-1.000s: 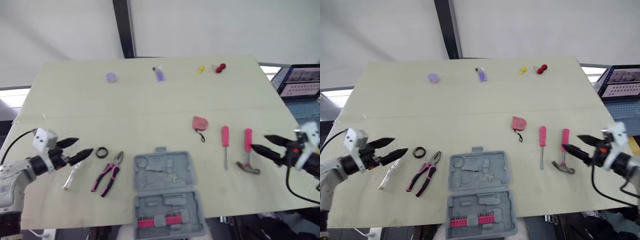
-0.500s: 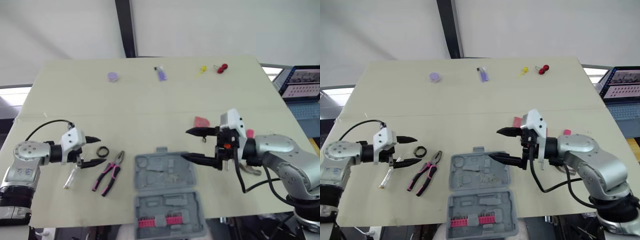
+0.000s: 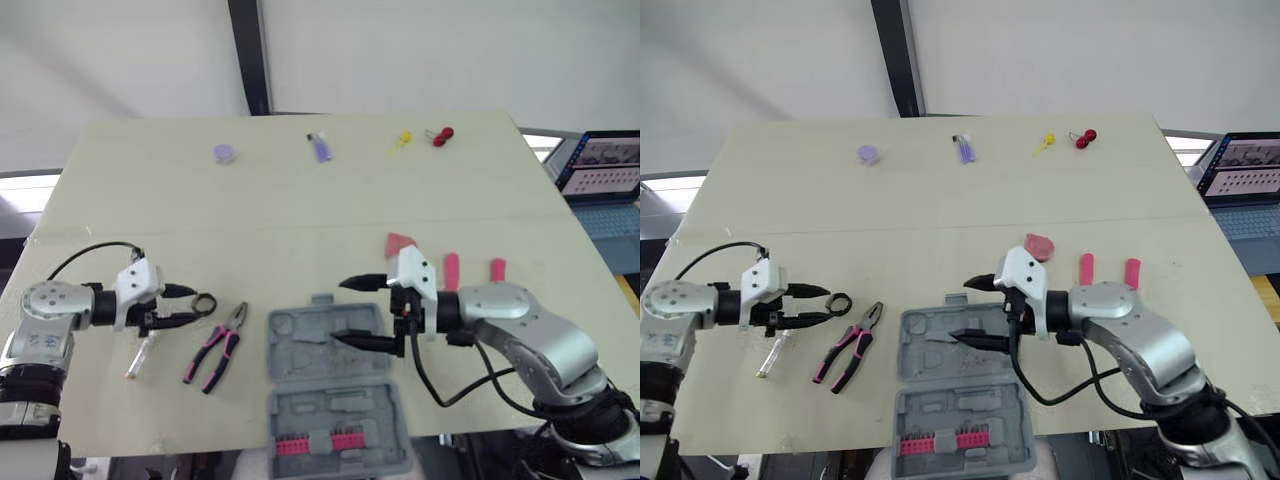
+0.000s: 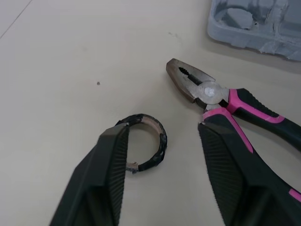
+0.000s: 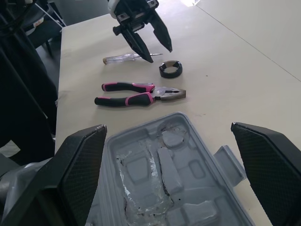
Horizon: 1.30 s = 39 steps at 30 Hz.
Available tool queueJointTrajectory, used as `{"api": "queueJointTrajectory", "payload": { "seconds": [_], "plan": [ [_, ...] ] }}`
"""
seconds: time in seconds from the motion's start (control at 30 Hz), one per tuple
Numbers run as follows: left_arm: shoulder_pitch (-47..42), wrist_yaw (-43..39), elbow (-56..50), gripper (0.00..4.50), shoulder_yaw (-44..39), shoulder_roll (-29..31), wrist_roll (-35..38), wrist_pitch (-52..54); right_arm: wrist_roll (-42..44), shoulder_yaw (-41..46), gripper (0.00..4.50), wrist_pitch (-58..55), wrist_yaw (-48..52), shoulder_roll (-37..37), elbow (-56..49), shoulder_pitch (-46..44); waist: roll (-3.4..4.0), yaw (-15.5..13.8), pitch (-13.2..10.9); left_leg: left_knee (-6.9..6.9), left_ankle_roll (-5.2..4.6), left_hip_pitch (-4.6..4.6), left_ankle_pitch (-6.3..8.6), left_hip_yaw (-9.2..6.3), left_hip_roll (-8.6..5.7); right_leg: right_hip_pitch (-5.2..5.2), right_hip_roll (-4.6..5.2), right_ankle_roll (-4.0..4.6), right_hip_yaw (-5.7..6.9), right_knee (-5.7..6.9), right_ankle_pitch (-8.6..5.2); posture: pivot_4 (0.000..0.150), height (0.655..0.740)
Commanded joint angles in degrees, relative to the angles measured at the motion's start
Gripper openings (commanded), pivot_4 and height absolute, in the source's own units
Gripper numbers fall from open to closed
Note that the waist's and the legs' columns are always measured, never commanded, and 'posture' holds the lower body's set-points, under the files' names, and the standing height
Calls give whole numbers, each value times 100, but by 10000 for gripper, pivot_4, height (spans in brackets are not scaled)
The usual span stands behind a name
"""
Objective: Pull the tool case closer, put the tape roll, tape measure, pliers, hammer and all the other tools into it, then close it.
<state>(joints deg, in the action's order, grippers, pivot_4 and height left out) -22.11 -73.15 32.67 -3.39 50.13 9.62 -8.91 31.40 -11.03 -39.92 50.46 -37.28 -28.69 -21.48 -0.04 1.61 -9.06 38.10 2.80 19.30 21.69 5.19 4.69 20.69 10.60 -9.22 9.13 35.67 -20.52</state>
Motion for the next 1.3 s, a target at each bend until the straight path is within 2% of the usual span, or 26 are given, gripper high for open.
{"api": "queueJointTrajectory", "payload": {
  "seconds": [0.03, 1.3],
  "plan": [
    [-112, -88, 128, 9547, -3, 115, -54, -154, -97, -14, 45000, 151, -61, 115, 14, -52, -1, 1, 1, 0, 0, 0, 0, 0, 0, 0, 0, 0, 0, 0, 0, 1500, 7400],
    [-401, 138, 804, 9547, 375, -182, -478, -890, -233, 7, 45000, 125, -10, 174, -13, 20, -4, 7, 2, 2, 0, -1, 0, 0, 0, 1, 0, 0, 2, 4, 0, 1500, 7400]
  ]
}}
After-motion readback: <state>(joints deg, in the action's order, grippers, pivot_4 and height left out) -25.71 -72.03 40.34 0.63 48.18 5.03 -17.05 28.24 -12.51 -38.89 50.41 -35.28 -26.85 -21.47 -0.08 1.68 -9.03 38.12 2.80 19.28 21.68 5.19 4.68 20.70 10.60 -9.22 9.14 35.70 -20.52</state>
